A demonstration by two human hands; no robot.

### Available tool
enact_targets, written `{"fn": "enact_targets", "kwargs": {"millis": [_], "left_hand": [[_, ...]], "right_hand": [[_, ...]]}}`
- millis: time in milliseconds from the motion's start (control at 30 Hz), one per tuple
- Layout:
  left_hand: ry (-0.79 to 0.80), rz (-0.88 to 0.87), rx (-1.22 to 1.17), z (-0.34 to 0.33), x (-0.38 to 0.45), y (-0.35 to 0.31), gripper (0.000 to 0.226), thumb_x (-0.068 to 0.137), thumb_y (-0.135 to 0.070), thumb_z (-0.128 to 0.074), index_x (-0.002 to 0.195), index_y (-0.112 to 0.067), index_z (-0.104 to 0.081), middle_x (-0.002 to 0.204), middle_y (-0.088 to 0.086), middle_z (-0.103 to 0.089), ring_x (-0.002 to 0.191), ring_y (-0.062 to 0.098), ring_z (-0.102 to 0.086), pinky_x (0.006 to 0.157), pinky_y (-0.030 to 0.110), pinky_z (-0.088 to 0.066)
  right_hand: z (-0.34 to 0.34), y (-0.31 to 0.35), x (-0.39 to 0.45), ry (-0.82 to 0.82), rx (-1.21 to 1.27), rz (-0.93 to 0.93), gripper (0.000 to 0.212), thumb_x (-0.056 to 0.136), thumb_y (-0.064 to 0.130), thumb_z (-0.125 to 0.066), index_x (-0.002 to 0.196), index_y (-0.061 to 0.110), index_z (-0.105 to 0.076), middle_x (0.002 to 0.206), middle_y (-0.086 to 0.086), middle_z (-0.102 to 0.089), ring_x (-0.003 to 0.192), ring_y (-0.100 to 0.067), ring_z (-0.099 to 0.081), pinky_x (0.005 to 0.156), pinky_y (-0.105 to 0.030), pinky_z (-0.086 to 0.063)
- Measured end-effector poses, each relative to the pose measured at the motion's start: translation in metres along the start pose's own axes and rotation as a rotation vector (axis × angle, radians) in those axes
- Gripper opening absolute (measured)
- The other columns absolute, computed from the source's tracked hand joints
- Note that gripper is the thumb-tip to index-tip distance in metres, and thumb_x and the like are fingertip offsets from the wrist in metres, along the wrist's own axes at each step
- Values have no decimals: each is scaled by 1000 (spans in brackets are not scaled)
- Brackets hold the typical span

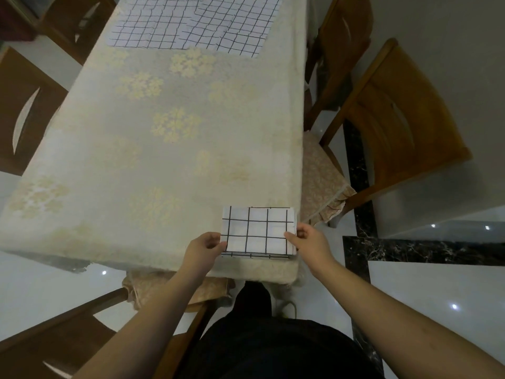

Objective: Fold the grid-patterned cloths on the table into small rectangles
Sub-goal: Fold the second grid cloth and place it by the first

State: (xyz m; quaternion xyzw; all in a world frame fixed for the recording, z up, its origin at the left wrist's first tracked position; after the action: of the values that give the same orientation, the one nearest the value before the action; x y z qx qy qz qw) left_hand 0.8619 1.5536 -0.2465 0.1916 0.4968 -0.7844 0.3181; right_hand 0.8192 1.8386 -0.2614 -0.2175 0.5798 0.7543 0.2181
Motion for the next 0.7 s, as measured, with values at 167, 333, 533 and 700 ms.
{"fn": "enact_targets", "kwargs": {"millis": [167, 333, 533, 700], "left_hand": [[-76, -20, 73, -2, -7, 12, 31, 89, -23, -70, 118, -16, -64, 104, 1, -68, 94, 18, -63, 84, 36, -53], [-141, -75, 85, 0, -7, 11, 29, 88, -20, -70, 116, -19, -62, 97, -2, -69, 90, 17, -65, 80, 36, -55], [-165, -120, 94, 1, -3, 11, 29, 88, -22, -70, 115, -20, -62, 92, -6, -68, 84, 6, -62, 74, 24, -50], [-229, -183, 103, 7, -2, 5, 30, 89, -28, -67, 116, -18, -61, 97, -3, -63, 90, 12, -61, 72, 22, -46]], "right_hand": [[-3, 0, -2, -31, -212, 80, 22, 85, 23, -73, 100, 11, -65, 85, 5, -66, 79, -13, -64, 71, -26, -53], [-8, 1, -1, -39, -282, 120, 24, 85, 22, -73, 105, 13, -61, 85, 0, -65, 76, -16, -62, 70, -30, -52], [-4, -3, 1, -63, -296, 125, 35, 84, 21, -74, 113, 16, -55, 80, 3, -61, 72, -9, -59, 62, -19, -43], [5, 7, -6, -216, -406, 205, 41, 87, 27, -68, 124, 15, -54, 100, 2, -54, 90, -15, -53, 77, -30, -47]]}}
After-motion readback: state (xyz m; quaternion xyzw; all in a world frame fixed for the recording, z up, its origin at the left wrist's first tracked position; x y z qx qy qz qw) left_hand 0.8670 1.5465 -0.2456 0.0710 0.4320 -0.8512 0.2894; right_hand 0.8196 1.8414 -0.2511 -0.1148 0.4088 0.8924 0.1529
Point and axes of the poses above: each hand's wrist, its own x-axis towards the middle knuckle, its own z-axis out of the back of the hand, y = z × x, the point moved 8 cm from there along x, towards the middle knuckle
